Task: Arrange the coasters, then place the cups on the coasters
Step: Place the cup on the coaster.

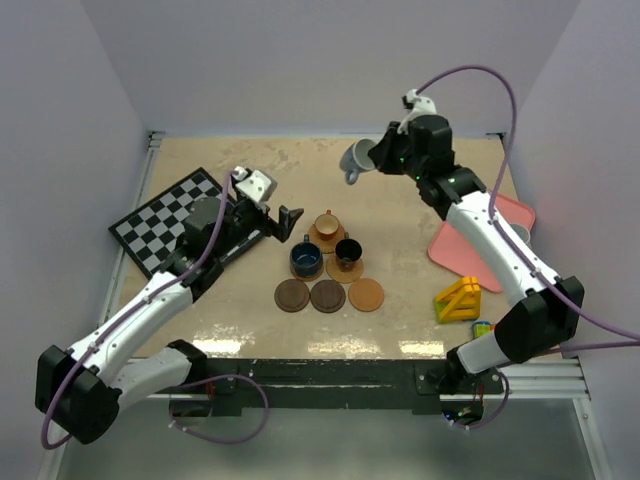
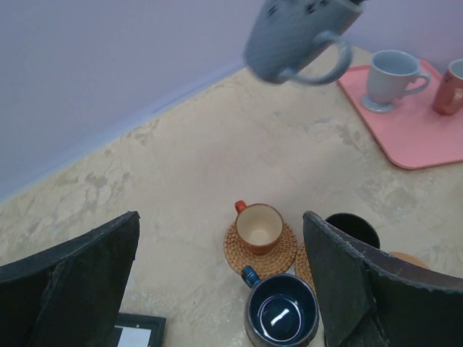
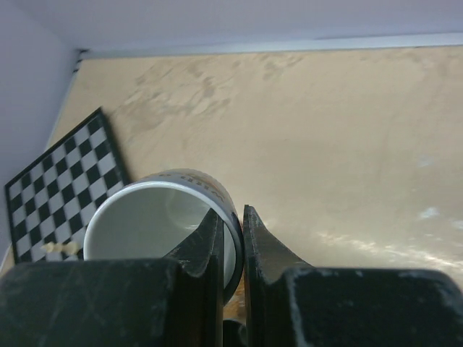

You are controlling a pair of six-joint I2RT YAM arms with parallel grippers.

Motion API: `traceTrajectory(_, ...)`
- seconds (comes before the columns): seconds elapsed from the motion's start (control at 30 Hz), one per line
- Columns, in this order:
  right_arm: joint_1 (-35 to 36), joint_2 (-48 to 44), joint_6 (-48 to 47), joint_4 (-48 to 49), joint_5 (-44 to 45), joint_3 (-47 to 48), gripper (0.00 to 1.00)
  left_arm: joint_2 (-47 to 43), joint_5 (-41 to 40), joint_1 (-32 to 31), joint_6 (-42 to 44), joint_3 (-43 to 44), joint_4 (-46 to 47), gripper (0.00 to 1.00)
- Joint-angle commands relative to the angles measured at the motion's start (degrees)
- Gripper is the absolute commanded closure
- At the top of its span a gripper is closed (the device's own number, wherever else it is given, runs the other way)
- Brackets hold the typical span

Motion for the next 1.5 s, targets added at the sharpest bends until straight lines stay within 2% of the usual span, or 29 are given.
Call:
traceTrajectory(0.0, 6.23, 0.04, 6.69, 8.51, -0.3, -0.2, 1.0, -2.83, 2.43, -3.45, 6.82, -2.38, 8.07, 0.0)
traceTrajectory(0.13, 11.33, 1.62, 10.03, 9.21, 3.04, 0.5, 1.0, -1.52, 0.59, -6.17, 6.91, -2.12, 7.8, 0.0)
traceTrajectory(0.3, 15.82, 3.46, 14.16, 9.92, 5.33, 1.11, 1.0, -2.39, -10.46, -9.87, 7.71, -3.78, 9.81, 0.02)
traceTrajectory(0.47, 18.55, 6.01, 17.5, 10.18, 5.95, 2.51, 1.0, -2.75, -16.18, -11.98, 8.93, -5.63, 12.28, 0.04)
traceTrajectory(0.6, 20.57, 7.51, 18.65, 10.53, 6.39, 3.49, 1.0, -0.64, -26.29, -13.91, 11.31, -4.32, 10.88, 0.15)
traceTrajectory(0.77, 21.37, 8.56, 19.09, 11.23, 6.13, 4.19, 1.0, -0.11, -32.71, -15.32, 14.38, -4.23, 10.53, 0.3)
traceTrajectory(1.07, 21.72, 9.18, 19.79, 11.85, 6.04, 5.33, 1.0, 2.88, -32.72, -16.99, 17.28, -3.26, 8.24, 0.32)
traceTrajectory(1.23, 22.16, 9.62, 19.53, 11.59, 5.86, 5.16, 1.0, 2.79, -35.62, -17.08, 17.37, -3.79, 10.08, 0.42)
traceTrajectory(1.47, 22.77, 10.41, 19.09, 10.97, 6.21, 5.15, 1.0, 2.44, -35.71, -16.99, 16.32, -3.96, 10.96, 0.44)
